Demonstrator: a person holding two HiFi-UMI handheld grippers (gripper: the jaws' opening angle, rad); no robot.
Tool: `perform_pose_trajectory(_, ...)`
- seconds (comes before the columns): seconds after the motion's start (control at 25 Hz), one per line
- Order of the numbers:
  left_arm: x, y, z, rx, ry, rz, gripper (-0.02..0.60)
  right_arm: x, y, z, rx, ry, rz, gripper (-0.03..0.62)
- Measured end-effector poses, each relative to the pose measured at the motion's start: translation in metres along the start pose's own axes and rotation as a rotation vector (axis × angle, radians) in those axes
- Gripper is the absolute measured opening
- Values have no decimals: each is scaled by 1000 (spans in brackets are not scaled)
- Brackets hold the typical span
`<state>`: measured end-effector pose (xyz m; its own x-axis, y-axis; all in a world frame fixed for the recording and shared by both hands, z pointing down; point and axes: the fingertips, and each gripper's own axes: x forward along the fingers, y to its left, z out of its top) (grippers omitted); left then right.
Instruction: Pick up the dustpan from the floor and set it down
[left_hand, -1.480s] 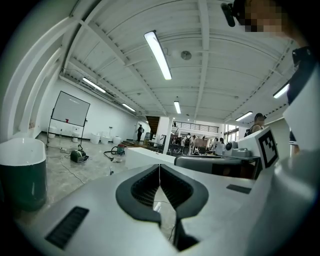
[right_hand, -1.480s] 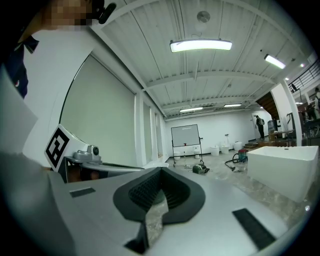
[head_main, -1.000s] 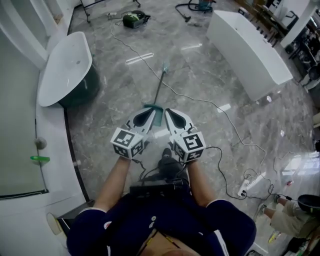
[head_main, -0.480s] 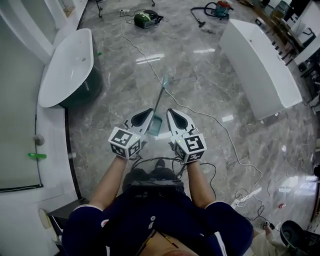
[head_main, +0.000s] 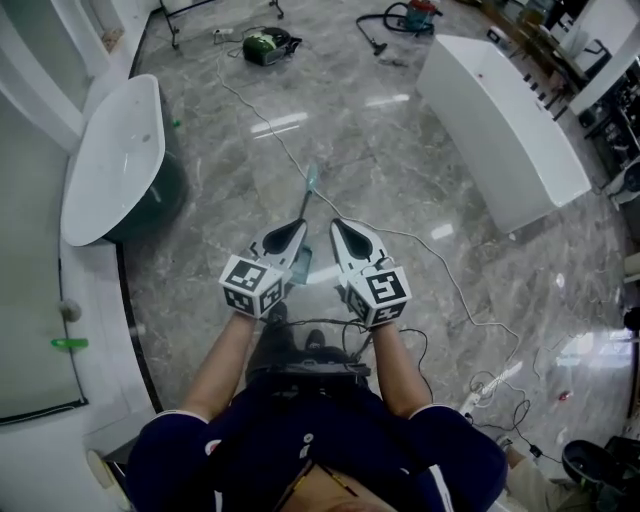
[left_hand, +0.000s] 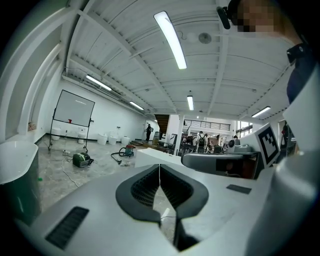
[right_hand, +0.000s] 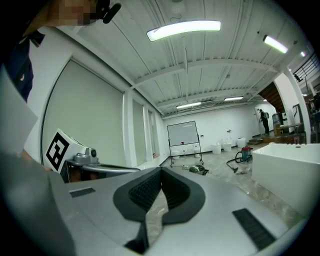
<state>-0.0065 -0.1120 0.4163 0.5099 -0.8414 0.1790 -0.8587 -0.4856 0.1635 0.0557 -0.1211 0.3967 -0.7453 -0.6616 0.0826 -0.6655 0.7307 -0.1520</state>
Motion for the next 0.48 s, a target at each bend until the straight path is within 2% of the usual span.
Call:
perform_pose_trajectory(0.28, 22, 30, -7, 3, 22, -46, 14, 26, -11, -9, 17, 14, -61, 6)
perform_pose_trajectory(0.48, 41, 58, -22, 14, 74, -34, 14, 45, -23, -22, 43, 42, -93, 6)
